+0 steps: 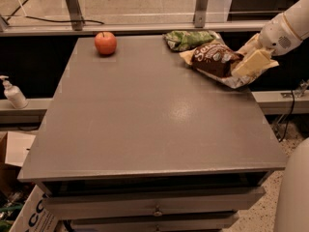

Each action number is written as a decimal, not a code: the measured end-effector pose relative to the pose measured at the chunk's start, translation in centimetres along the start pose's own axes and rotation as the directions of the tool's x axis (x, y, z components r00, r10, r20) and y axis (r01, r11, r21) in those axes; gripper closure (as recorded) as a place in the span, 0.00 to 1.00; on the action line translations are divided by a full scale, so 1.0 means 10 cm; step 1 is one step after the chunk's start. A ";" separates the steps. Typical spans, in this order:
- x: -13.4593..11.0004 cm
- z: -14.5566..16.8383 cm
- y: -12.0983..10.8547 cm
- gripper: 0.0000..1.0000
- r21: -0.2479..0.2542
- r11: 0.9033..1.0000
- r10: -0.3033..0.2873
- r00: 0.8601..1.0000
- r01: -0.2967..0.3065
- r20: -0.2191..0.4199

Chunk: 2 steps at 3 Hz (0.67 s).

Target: Move brown chip bag near green jalapeno chip bag

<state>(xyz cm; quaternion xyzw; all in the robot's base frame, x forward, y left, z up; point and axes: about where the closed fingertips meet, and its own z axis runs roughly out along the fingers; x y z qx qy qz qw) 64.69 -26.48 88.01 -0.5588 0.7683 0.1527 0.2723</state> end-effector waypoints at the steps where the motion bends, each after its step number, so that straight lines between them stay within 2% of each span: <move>1: 0.06 -0.04 0.06 0.00 -0.008 1.000 0.012 1.000 -0.012 -0.007; 2: 0.06 -0.24 0.15 0.00 0.000 1.000 0.009 1.000 -0.009 0.002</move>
Offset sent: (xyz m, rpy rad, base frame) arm -0.0500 -0.0296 0.0415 0.0070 0.0040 0.0001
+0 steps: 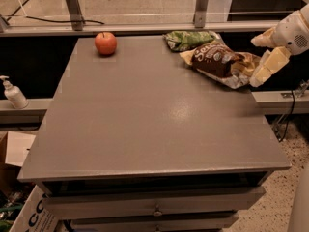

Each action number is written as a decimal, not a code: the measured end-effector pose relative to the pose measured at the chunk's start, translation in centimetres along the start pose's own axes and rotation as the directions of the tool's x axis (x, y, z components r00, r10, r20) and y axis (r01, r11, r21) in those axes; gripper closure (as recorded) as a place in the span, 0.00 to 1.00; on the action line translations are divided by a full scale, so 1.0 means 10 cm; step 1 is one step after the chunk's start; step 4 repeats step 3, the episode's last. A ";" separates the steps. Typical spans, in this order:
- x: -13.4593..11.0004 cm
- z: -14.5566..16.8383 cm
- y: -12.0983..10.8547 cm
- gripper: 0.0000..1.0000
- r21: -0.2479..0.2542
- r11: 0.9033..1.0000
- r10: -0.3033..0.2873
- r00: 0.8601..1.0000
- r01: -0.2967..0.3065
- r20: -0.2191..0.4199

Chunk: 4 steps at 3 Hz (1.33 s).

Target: Move brown chip bag near green jalapeno chip bag

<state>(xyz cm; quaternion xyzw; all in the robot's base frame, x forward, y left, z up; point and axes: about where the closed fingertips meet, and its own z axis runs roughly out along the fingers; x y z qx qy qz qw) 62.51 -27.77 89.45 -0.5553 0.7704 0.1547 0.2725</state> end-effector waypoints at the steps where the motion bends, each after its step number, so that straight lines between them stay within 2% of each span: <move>1: 0.09 -0.29 0.18 0.00 0.017 1.000 0.001 1.000 -0.001 0.008; 2: 0.30 -0.53 0.53 0.00 0.024 0.999 0.027 0.999 -0.028 0.020; 4: 0.29 -0.52 0.52 0.00 0.026 0.999 0.027 0.999 -0.027 0.021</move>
Offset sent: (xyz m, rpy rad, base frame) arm -0.1511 -0.0519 0.0277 0.0319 0.0256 -0.0429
